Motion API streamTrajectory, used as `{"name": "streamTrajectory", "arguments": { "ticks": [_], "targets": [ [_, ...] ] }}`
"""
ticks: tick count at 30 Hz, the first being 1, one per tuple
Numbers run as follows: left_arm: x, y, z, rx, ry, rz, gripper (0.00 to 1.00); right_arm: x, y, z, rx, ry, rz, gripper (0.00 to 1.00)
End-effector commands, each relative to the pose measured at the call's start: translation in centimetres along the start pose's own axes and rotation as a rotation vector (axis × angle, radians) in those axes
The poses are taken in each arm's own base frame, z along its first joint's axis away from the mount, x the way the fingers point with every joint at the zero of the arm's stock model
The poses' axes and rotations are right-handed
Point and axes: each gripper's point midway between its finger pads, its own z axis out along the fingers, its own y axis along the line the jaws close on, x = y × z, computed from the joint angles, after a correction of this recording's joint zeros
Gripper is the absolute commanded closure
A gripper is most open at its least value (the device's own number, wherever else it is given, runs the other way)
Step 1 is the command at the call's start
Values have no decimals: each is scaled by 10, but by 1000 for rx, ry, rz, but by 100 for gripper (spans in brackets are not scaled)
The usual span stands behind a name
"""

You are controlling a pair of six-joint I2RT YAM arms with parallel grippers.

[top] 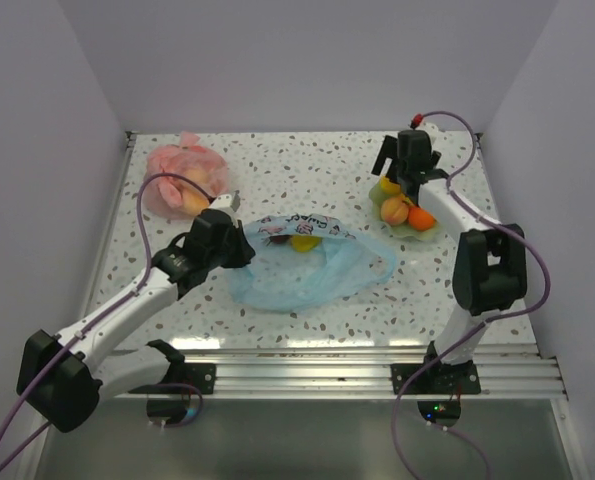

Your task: Untie the knot of the plastic bag and take out the fruit

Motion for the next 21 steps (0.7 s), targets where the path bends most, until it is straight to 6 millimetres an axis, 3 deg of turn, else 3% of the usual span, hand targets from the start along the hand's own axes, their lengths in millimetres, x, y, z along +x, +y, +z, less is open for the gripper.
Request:
{"name": "streamTrajectory", "arguments": {
  "ticks": [1, 4, 5, 7, 8, 9, 10, 11, 13, 15, 18, 21],
  "targets": [
    [-19, -9, -1, 24, -47, 10, 100, -40, 23, -54, -166, -58, -19, 1],
    [-22, -10, 1, 17, -44, 4, 100, -28, 43, -80, -293, -9, -80, 2],
    [-21, -10, 2, 16, -39, 1, 100, -31, 55, -99, -343, -27, -114, 1],
    [-23, -12, 3, 18, -40, -1, 100, -16, 66, -119, -396, -2, -167, 2],
    [-24, -12, 4, 18, -40, -1, 100, -14, 83, -143, -456, -22, -214, 2],
    [-25, -14, 5, 21, -38, -1, 100, -9, 90, -155, -481, -22, -232, 2],
    [-26, -15, 6, 20, -37, -2, 100, 4, 95, -165, -512, -3, -250, 2],
    [-27, -15, 6, 20, -37, -2, 100, 11, 112, -191, -597, -6, -253, 1],
    [-29, -17, 7, 22, -39, -1, 100, 34, 120, -206, -645, 25, -238, 2],
    [-31, -18, 8, 25, -42, -4, 100, 57, 141, -239, -756, 67, -215, 3],
    [-34, -21, 10, 31, -42, -10, 100, 95, 160, -271, -870, 122, -217, 5],
    [-36, -24, 13, 32, -35, -19, 100, 138, 171, -290, -967, 182, -237, 6]
  ]
}}
